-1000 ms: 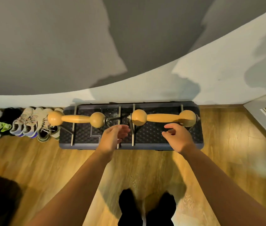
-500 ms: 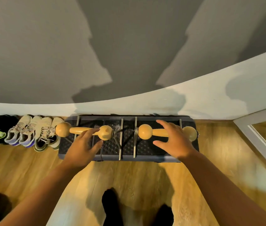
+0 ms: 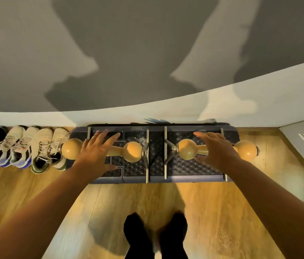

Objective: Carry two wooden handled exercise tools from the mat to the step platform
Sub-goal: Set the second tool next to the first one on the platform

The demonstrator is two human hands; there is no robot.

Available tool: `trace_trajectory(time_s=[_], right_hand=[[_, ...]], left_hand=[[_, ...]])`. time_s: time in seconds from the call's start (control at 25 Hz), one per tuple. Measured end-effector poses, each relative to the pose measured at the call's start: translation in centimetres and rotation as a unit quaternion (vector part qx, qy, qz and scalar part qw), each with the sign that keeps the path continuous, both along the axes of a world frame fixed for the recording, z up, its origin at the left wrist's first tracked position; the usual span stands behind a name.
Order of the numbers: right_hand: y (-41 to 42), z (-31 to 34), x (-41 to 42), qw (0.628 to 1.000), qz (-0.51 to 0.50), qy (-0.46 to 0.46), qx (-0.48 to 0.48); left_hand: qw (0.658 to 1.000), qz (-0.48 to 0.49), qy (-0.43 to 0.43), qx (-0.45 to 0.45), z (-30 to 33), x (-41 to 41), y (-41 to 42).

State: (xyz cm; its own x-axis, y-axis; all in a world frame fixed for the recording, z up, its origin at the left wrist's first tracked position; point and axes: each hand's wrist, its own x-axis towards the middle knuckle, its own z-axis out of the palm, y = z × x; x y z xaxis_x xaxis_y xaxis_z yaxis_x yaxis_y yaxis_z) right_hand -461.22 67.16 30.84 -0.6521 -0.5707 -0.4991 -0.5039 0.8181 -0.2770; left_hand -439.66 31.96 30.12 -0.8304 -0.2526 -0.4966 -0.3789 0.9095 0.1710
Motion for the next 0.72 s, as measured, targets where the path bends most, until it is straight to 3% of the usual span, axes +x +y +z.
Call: trace_trajectory(time_s=[0.32, 0.44, 0.56, 0.72], right_hand=[[0.8, -5.1, -3.0, 0.988, 0.067, -0.032, 0.135], [0.7, -5.7, -4.3, 0.975, 0.090, -0.070, 0.192], [0.4, -5.9, -4.7, 0.971, 0.105, -0.082, 0.197], [0.1, -5.6, -4.6, 0.971, 0.091, -0.084, 0.202]], left_hand=[[0.989, -0.113, -0.032, -0.087, -5.3, -1.4, -0.7], [0.990, -0.127, -0.019, -0.056, -5.9, -1.9, -1.8], [0.991, -0.095, -0.092, -0.015, -6.2, -3.1, -2.7], [0.992, -0.101, -0.075, 0.017, -5.9, -3.0, -3.0]])
